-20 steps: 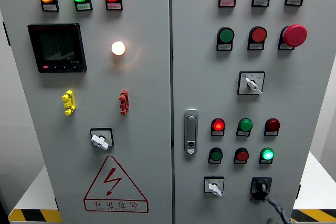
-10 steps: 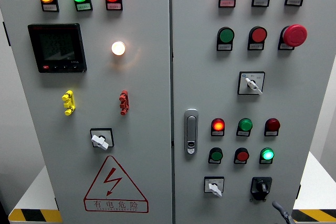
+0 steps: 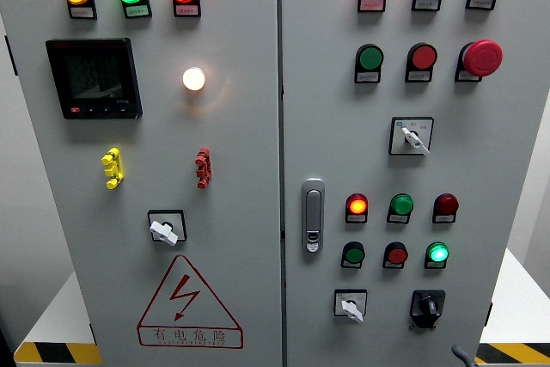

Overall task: Trip black knob to open circuit
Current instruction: 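Release the black knob and lower the right hand away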

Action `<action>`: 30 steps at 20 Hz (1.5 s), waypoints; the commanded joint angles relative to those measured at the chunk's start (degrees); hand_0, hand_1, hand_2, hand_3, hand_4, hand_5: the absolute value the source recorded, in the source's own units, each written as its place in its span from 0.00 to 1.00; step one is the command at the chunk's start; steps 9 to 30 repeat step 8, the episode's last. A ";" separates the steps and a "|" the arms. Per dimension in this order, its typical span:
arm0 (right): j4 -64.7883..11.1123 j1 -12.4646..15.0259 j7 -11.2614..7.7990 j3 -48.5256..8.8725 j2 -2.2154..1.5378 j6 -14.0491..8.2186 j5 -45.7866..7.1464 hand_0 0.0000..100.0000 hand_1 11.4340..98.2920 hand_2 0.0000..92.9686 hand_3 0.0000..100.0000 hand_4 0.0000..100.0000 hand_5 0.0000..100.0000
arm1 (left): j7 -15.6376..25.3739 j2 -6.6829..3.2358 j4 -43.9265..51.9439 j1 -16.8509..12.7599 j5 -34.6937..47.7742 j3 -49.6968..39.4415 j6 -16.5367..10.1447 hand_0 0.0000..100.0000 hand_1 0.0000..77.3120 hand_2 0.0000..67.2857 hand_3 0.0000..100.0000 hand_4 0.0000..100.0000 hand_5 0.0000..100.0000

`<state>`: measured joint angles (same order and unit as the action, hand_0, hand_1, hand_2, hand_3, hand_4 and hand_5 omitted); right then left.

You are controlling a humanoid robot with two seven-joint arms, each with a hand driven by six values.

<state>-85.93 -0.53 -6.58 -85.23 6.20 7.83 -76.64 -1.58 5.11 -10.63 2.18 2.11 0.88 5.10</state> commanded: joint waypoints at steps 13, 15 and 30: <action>-0.11 1.15 -0.19 -0.12 -0.05 -0.09 -1.94 1.00 0.36 0.04 0.23 0.15 0.32 | -0.01 -0.01 0.00 0.02 0.00 0.00 0.00 0.00 0.00 0.29 0.26 0.10 0.09; -0.11 1.15 -0.19 -0.12 -0.05 -0.09 -1.94 1.00 0.36 0.04 0.23 0.15 0.32 | -0.01 -0.01 0.00 0.02 0.00 0.00 0.00 0.00 0.00 0.29 0.26 0.10 0.09; -0.11 1.15 -0.19 -0.12 -0.05 -0.09 -1.94 1.00 0.36 0.04 0.23 0.15 0.32 | -0.01 -0.01 0.00 0.02 0.00 0.00 0.00 0.00 0.00 0.29 0.26 0.10 0.09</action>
